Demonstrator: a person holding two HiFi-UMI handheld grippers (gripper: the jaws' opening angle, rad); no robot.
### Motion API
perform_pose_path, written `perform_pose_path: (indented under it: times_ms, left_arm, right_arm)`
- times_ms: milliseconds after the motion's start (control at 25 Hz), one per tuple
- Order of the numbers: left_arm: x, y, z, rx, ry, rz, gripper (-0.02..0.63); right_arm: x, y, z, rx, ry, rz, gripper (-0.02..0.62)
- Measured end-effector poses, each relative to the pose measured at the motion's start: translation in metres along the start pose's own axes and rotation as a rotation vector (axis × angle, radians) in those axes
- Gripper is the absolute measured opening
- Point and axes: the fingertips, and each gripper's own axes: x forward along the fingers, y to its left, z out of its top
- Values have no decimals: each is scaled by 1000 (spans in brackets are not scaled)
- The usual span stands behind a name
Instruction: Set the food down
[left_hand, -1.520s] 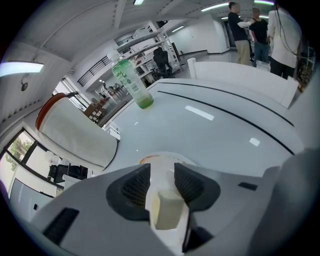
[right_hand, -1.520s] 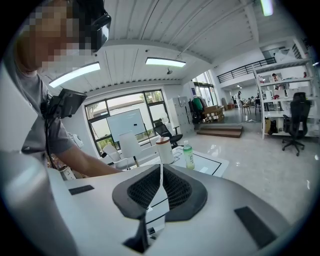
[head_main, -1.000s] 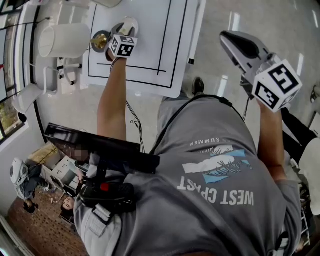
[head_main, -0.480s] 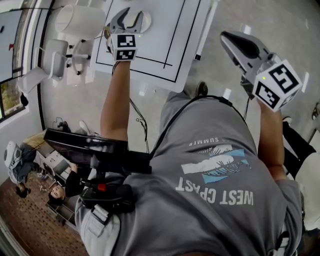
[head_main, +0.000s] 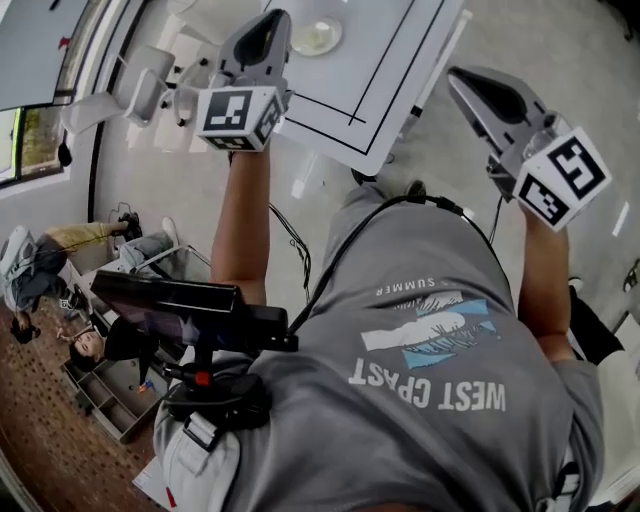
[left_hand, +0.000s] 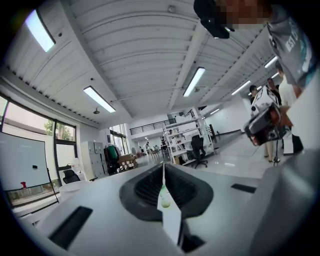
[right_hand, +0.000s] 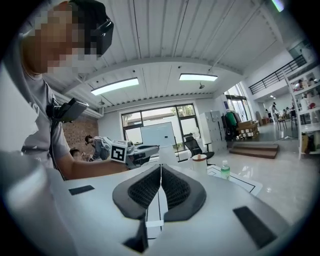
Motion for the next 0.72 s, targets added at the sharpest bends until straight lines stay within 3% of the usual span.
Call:
perform_pose_path:
  times_ms: [240, 440, 720]
  left_arm:
    - [-57, 0, 55, -119, -120, -10, 9]
    - [-78, 39, 58, -155, -148, 24, 9]
    - [-218, 0, 107, -136, -228, 36, 9]
  right_arm:
    - [23, 30, 19, -48, -39, 136, 8]
    - [82, 28, 29, -71, -52, 249, 8]
    - [51, 149, 42, -120, -74, 283, 8]
